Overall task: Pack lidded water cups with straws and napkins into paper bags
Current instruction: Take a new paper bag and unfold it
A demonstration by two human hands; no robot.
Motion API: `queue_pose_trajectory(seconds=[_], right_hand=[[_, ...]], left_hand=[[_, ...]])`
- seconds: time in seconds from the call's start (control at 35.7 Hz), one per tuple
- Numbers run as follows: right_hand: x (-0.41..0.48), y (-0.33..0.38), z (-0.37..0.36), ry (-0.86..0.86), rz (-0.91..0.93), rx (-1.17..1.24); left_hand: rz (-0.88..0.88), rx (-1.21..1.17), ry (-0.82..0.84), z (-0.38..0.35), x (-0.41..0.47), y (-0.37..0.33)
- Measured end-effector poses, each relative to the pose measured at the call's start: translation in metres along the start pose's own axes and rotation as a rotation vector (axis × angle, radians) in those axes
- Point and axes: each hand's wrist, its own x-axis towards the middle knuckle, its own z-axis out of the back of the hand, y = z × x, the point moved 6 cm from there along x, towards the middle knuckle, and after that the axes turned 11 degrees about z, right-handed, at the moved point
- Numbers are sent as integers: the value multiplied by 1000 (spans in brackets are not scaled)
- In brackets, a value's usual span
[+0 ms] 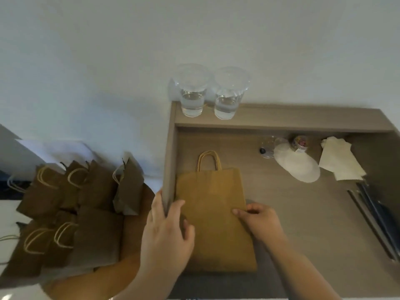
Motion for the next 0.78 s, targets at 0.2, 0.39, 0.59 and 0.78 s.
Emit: queue_pose_trajectory(seconds=[0.2, 0.39, 0.59, 0.78], right_hand=[[20, -8, 23, 51, 22, -33], [30, 8, 33, 213, 120, -26], [44, 8, 54, 344, 153, 25], [55, -6, 60, 356, 173, -93]], left_hand=[[45, -35, -54, 6, 0, 4], [121, 21, -115, 7, 0, 10], [227, 31, -153, 13, -5, -6], [332, 3, -159, 8, -14, -6]])
